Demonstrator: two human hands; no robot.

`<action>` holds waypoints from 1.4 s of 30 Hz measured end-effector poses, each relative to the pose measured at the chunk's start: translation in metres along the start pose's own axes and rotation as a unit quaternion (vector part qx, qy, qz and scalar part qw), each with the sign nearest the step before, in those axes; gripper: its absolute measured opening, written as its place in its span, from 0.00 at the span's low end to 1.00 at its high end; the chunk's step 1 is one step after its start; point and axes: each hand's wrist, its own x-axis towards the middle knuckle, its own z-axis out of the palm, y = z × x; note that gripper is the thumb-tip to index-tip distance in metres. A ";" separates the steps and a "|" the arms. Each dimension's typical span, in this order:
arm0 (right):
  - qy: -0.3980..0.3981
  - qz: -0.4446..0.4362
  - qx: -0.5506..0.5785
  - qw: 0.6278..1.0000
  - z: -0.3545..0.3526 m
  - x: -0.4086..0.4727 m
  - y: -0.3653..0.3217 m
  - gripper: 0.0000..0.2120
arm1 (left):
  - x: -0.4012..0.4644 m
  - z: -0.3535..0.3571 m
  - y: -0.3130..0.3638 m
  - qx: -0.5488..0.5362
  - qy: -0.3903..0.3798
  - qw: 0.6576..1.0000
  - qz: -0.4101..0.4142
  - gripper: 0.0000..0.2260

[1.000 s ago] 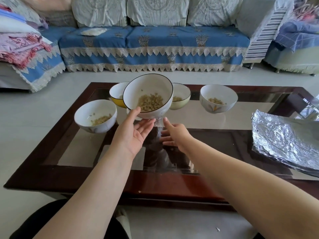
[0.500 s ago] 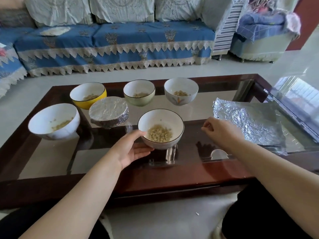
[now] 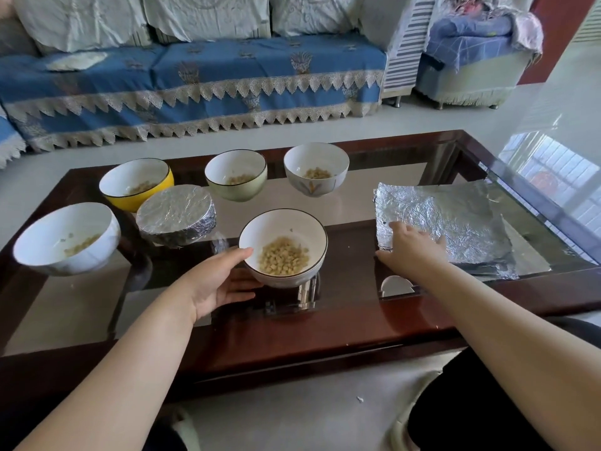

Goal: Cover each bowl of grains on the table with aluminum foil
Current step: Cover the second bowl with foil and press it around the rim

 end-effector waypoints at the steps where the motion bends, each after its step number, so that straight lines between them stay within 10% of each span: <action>1: -0.005 0.003 0.002 1.000 0.001 -0.001 -0.002 0.28 | 0.001 0.001 0.000 0.007 0.006 1.000 0.006 0.09; 20: 0.265 -0.009 0.141 0.954 -0.040 -0.006 -0.011 0.11 | 0.006 0.003 0.012 0.075 0.087 0.990 0.078 0.14; 26: 0.552 -0.259 0.114 0.785 -0.046 -0.028 -0.029 0.04 | 0.001 -0.004 0.019 0.277 0.066 0.954 0.100 0.26; 29: 0.529 -0.413 0.116 0.732 -0.044 -0.052 -0.054 0.05 | -0.003 -0.005 0.020 0.268 0.028 0.956 0.112 0.16; 36: 0.424 -0.533 0.069 0.729 0.004 -0.078 -0.097 0.11 | -0.016 0.010 0.021 -0.060 0.021 0.993 0.104 0.38; 42: 0.363 -0.549 0.121 0.743 0.006 -0.091 -0.112 0.25 | -0.006 0.010 0.013 -0.007 0.222 0.971 0.091 0.21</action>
